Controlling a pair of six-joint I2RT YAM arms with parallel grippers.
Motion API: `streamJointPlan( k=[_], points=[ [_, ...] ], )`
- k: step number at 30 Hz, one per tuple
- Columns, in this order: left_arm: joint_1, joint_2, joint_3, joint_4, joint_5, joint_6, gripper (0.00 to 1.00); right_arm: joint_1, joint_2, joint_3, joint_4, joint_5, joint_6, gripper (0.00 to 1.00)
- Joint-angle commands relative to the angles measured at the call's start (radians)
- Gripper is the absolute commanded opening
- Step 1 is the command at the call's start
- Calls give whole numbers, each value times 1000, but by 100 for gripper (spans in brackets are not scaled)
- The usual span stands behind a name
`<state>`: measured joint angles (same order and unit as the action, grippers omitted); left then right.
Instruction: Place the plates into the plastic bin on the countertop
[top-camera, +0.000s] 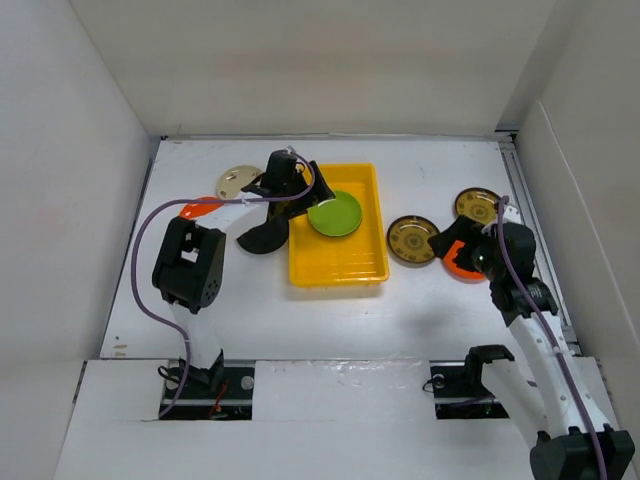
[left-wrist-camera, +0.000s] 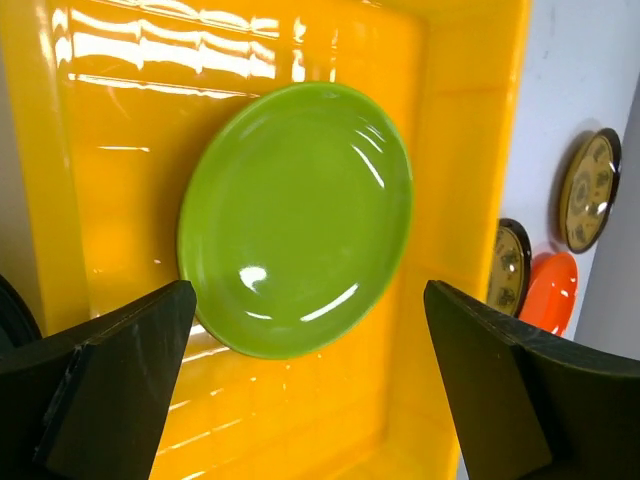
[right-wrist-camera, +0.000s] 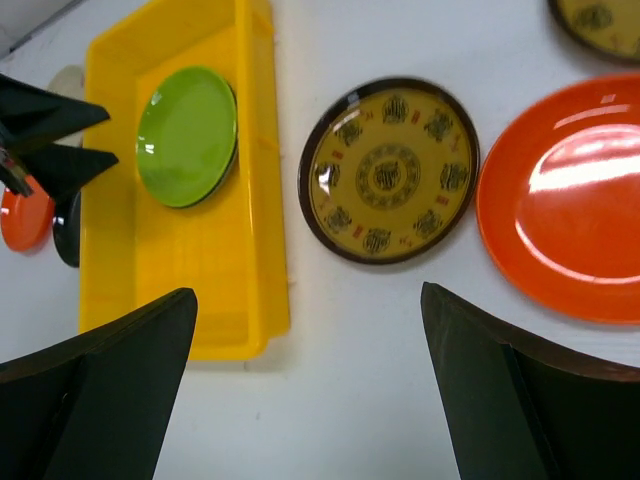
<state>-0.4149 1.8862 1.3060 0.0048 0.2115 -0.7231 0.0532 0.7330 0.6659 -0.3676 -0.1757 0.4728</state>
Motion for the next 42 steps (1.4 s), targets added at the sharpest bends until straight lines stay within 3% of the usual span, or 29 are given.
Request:
streamJointPlan(
  k=[1,6,9,16,23,28,31,35,42],
  points=[
    [-12,-105,39,-6,3,8,100,23,-35,-67,-33,7,102,99],
    [-50,-223,64,-72,-53,46,100,34,-53,-222,65,64,254,98],
    [-85,-277,94,-123,-136,85,100,34,21,-279,166,93,322,93],
    [-85,-438,40,-169,-178,128,100,63,288,-241,343,120,389,88],
    [-94,-512,15,-238,-285,157,100,86,499,-148,383,194,428,83],
    [-94,-544,-21,-247,-346,157,100,97,580,-115,383,208,446,69],
    [-94,-544,-10,-259,-347,148,100,97,591,-95,383,222,455,67],
    [-94,-555,3,-281,-368,148,100,97,624,-71,343,222,464,50],
    [-69,-564,21,-315,-377,148,100,106,707,46,242,232,464,36]
  ],
)
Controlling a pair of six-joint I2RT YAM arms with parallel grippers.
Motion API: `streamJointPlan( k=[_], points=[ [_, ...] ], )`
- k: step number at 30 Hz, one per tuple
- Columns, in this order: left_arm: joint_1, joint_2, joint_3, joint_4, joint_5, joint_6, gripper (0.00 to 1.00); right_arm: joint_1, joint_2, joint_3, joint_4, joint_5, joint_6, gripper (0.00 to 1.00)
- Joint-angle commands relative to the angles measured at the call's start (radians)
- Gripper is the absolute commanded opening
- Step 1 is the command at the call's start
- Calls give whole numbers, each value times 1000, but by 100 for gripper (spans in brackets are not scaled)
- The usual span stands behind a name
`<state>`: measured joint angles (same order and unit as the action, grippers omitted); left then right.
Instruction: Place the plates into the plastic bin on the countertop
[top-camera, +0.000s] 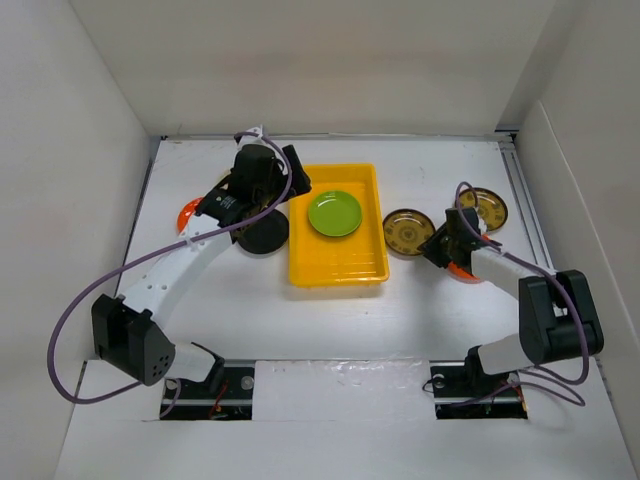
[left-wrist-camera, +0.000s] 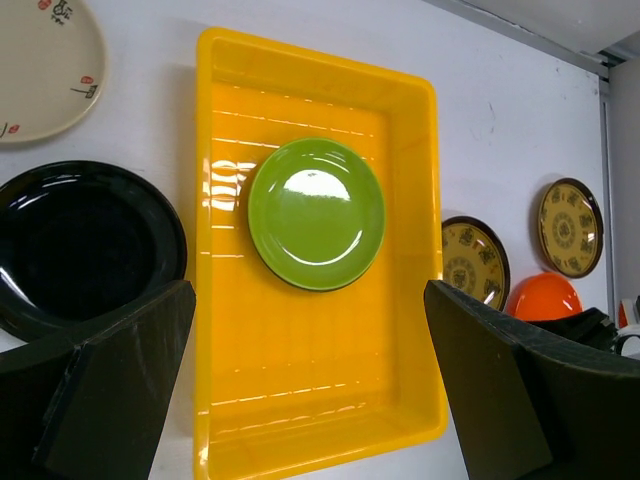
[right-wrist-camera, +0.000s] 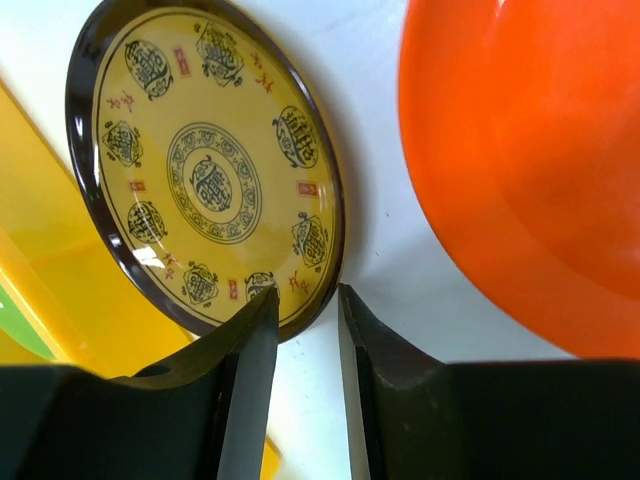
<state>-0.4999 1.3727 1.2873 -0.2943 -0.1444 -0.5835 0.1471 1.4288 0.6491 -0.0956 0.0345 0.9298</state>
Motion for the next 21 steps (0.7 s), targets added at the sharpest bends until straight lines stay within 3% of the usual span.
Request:
streamJointPlan(
  k=[1,5,7,12,17,21],
  points=[
    [26,-50,40,-16,-12,8,100,12,25,63,-30,22,-2,35],
    [37,-61,30,-16,-18,-1,100,12,59,113,-56,12,-13,37],
    [37,-61,30,-16,-18,-1,100,0,105,141,-56,-8,-51,50],
    [37,-37,49,-25,-9,-1,100,-30,219,267,-101,-57,-106,51],
    [37,-27,49,-25,-18,-1,100,-30,231,288,-101,-47,-106,31],
    [37,-27,40,-25,-29,-1,100,-49,252,313,-124,-47,-115,9]
  ],
)
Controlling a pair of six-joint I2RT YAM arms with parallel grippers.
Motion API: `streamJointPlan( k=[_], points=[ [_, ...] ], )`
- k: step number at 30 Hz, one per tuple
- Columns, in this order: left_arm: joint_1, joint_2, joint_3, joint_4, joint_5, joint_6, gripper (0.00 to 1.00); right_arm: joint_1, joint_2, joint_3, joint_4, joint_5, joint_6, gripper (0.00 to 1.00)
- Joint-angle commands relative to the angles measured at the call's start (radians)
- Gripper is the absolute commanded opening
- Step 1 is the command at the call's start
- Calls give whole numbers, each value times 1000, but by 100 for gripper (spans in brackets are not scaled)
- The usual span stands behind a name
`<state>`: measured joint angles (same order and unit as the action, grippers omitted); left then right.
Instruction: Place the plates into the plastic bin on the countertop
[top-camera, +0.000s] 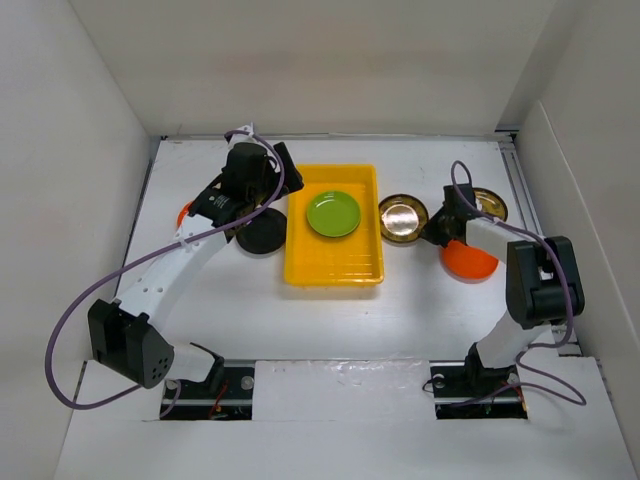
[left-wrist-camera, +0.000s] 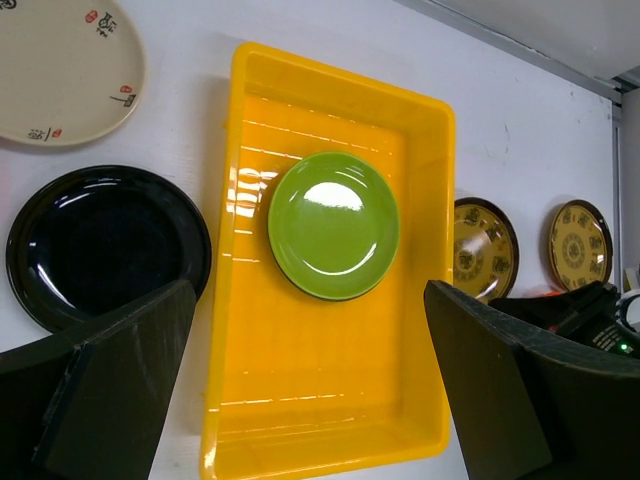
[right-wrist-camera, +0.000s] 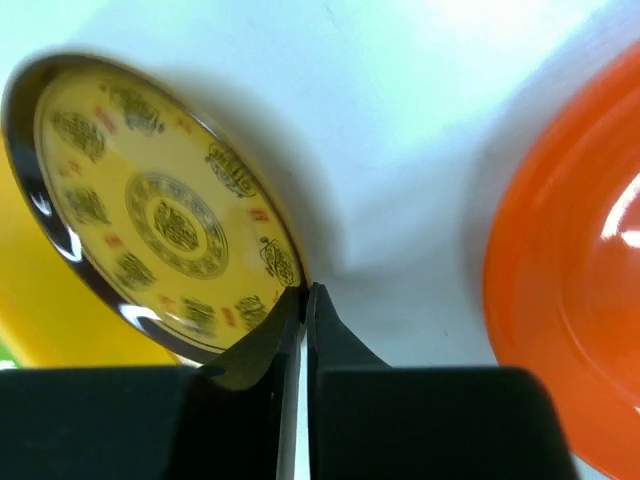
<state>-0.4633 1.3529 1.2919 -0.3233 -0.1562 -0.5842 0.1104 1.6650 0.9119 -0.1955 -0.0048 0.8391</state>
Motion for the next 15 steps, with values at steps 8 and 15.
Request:
streamJointPlan(
  k=[8,15],
  points=[
    [0,-8,-8,13,-37,-12,100,-32,36,73,-22,-8,-25,0],
    [52,-18,-107,38,-85,-97,100,-8,-108,119,-42,126,57,0]
  ],
)
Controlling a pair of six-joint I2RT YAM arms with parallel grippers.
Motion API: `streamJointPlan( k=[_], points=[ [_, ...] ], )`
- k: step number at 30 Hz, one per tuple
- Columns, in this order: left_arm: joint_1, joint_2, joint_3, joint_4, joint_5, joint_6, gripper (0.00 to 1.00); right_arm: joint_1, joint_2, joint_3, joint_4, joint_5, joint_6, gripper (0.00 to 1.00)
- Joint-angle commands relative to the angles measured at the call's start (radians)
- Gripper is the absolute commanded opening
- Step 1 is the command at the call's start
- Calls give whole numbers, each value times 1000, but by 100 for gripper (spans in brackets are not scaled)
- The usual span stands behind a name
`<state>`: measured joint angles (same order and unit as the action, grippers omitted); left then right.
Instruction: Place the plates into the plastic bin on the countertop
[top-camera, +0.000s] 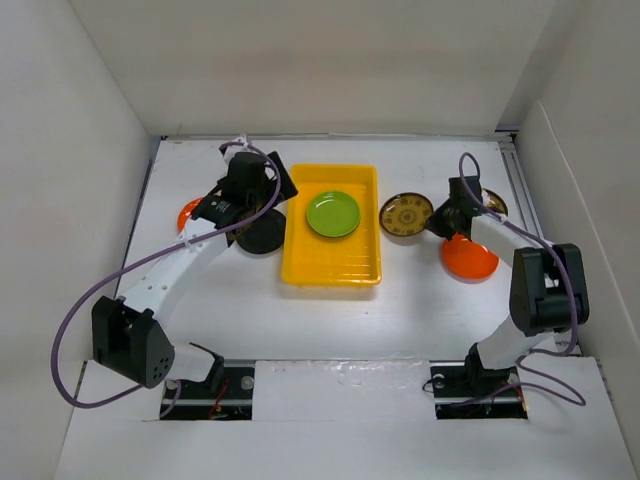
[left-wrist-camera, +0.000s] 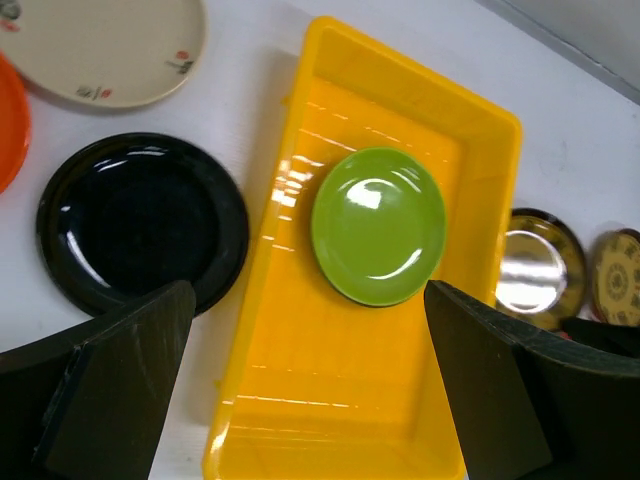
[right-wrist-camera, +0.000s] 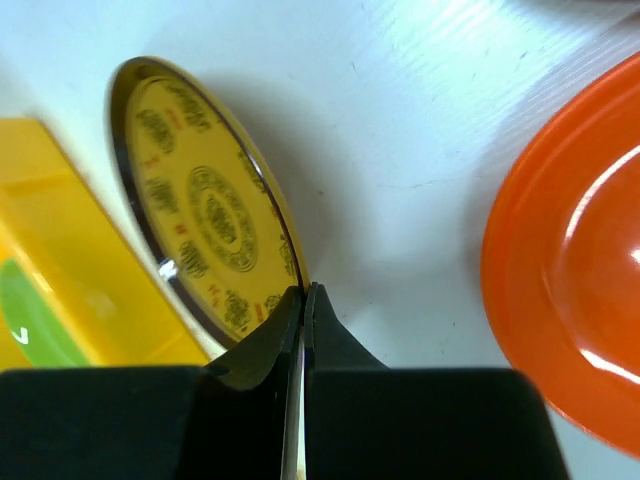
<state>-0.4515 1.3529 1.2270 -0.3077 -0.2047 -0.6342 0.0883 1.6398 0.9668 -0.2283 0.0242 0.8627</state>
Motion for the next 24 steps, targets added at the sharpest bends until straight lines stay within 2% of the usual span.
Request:
streamJointPlan(
  k=[1,8,12,15,19,20,24],
  points=[
    [53,-18,-72,34,-36,-59,100,14,-96,91,-19,114,33,0],
    [73,-87,-159,-13,-206,-178,100,62,-163,237,-37,207,45,0],
    [132,-124,-233,-41,-237,-239,100,140,-172,300,-10,227,-2,0],
    [212,-133,-294,-28,-206,-248,100,192,-98,399,7,114,-108,0],
    [327,-114,-352,19,-182,-260,100,251,86,541,-52,-39,-226,0],
    [385,-113,-362,34,-165,-260,100,261,135,550,-52,-56,-237,0],
    [496,-54,-373,62,-113,-260,100,295,212,550,-16,-121,-237,0]
  ],
)
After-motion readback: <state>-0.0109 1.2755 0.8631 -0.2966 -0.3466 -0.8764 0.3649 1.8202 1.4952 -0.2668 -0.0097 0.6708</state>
